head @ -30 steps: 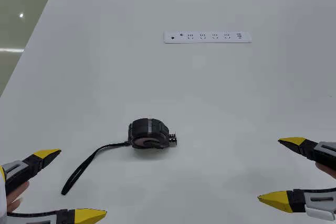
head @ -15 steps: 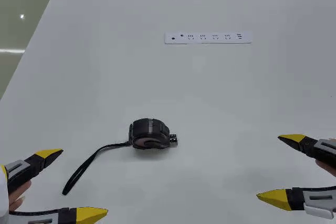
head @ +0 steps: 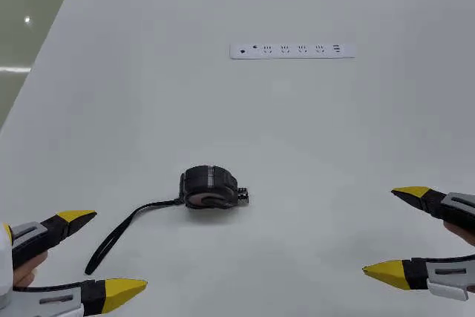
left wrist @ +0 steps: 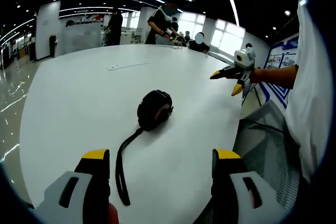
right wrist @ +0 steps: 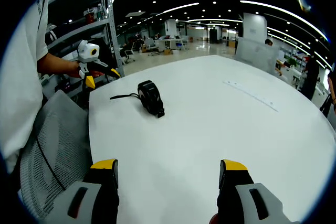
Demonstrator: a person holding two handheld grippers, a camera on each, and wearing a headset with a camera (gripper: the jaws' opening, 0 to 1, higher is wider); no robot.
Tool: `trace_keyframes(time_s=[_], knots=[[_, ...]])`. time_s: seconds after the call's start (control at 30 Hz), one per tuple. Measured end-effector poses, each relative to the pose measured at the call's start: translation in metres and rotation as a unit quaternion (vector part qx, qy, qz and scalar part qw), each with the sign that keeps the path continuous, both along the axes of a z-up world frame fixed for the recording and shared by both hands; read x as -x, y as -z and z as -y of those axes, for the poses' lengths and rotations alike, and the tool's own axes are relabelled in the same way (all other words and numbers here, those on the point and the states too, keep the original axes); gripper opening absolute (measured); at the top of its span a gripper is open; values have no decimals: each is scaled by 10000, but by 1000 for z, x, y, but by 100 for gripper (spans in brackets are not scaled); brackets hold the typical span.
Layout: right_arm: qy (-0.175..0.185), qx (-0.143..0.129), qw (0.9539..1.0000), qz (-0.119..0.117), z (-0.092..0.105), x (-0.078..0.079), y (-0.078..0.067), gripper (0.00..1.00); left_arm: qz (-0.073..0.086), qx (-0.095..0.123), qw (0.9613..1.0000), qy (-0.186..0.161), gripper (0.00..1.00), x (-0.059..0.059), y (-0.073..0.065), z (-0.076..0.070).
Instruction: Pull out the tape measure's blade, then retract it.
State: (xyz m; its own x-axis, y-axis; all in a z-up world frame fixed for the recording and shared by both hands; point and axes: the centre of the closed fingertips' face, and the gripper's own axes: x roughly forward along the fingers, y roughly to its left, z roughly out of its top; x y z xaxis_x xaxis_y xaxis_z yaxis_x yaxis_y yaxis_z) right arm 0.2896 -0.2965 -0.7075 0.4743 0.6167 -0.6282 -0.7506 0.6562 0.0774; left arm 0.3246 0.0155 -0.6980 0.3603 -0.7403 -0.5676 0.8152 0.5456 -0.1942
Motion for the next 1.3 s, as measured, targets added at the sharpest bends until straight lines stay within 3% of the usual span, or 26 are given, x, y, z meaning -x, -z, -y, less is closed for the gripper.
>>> trace_keyframes(time_s=[0.23,0.57,0.8,1.1,1.3], knots=[[-249,55,9997,-28,-6,-9,3,77,64,23,9991,418,76,-11,0,20],[-596,177,9981,-28,-16,-25,9,76,230,-122,9948,983,76,-27,3,46],[-863,282,9959,-27,-27,-35,13,75,348,-294,9905,1300,76,-37,9,60],[-1302,492,9903,-59,-45,-43,19,75,368,-474,9849,1624,76,-46,20,75],[-1576,625,9855,-97,-54,-49,26,74,548,-751,9775,1892,71,-50,28,82]])
